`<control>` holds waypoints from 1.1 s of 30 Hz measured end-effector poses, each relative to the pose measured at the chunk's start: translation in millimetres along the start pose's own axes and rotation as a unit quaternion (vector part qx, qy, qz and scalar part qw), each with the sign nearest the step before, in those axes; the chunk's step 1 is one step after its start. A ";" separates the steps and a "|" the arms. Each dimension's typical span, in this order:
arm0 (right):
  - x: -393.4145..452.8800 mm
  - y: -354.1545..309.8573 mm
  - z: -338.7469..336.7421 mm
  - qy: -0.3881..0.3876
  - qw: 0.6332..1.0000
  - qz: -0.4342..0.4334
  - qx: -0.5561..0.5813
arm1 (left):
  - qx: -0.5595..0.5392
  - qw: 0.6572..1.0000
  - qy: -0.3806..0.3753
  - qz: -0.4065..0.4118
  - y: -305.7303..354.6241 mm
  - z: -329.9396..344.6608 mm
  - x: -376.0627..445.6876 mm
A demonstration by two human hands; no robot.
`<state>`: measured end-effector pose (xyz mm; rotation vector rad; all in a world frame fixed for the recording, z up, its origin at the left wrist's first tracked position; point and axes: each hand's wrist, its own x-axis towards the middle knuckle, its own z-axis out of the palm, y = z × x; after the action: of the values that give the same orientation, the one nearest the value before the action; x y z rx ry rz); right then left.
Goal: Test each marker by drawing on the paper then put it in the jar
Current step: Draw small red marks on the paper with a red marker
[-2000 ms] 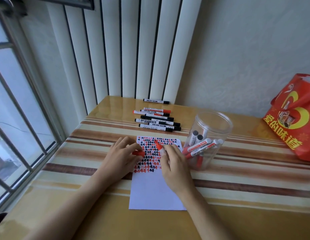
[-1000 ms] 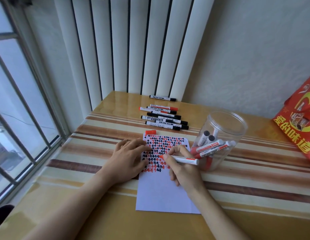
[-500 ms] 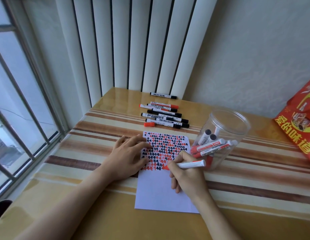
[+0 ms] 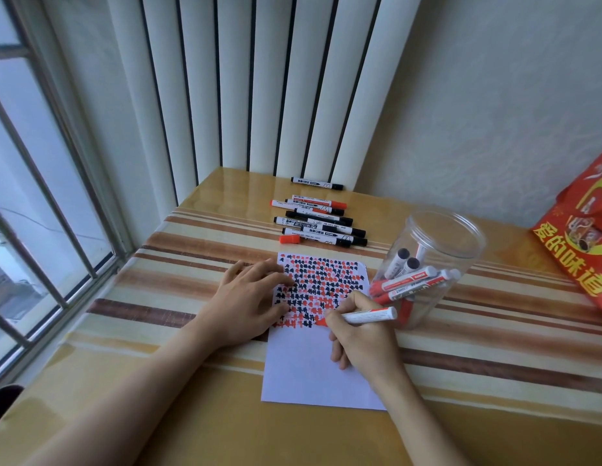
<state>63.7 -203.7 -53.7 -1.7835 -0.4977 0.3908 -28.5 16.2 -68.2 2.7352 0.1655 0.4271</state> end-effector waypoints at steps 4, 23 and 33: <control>-0.9 -1.3 0.1 -0.018 1.000 -0.008 0.002 | 0.000 1.000 -0.001 -0.001 0.3 -0.2 -0.3; 0.7 1.1 -2.2 -0.023 1.000 -0.014 0.002 | -0.001 1.000 -0.012 -0.006 2.1 -2.4 0.2; 0.8 -1.1 -1.1 -0.017 1.000 -0.008 0.000 | 0.009 1.000 -0.005 -0.005 1.8 -1.7 0.0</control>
<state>64.8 -203.9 -52.4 -1.7731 -0.5361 0.4105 -28.9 15.1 -66.0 2.7518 0.1801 0.4113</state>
